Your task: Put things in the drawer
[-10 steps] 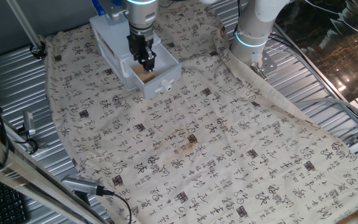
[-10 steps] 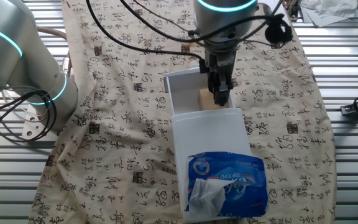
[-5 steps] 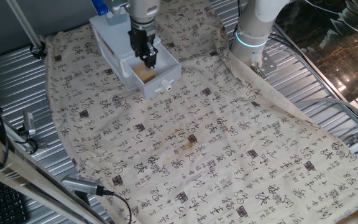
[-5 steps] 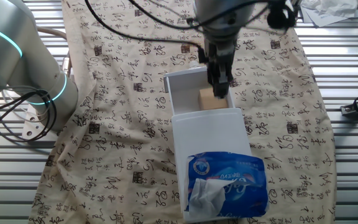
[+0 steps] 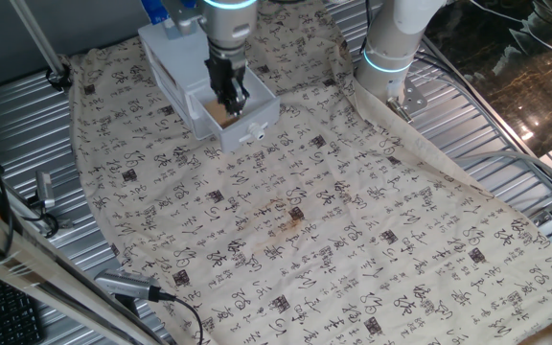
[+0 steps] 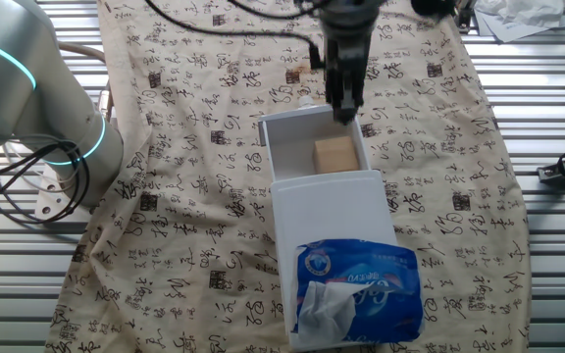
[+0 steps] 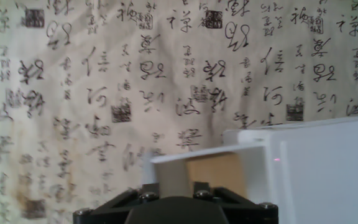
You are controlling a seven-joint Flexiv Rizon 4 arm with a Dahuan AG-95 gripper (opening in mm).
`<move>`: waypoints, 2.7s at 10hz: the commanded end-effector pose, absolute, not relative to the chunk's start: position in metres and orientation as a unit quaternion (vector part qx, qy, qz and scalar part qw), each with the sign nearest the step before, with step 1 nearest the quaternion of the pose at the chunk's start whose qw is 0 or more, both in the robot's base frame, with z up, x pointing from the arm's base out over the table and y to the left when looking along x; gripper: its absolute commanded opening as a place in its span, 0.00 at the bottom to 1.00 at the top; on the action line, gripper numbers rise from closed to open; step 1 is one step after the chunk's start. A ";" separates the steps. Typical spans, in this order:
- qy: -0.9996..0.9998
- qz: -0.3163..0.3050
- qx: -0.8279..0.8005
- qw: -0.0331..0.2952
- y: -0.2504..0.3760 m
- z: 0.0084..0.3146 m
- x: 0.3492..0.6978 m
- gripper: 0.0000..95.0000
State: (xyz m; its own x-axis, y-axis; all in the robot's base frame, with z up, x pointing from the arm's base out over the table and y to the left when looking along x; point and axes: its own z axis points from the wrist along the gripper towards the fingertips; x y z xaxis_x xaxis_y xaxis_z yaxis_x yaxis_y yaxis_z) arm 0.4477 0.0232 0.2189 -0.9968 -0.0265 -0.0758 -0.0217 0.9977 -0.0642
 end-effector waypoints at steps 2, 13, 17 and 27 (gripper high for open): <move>0.999 -0.035 -0.009 0.034 0.038 0.224 0.442 0.00; 0.999 -0.033 -0.015 0.031 0.063 0.203 0.417 0.00; 0.999 -0.032 -0.021 0.027 0.062 0.198 0.409 0.00; 0.998 -0.030 -0.037 0.028 0.054 0.190 0.399 0.00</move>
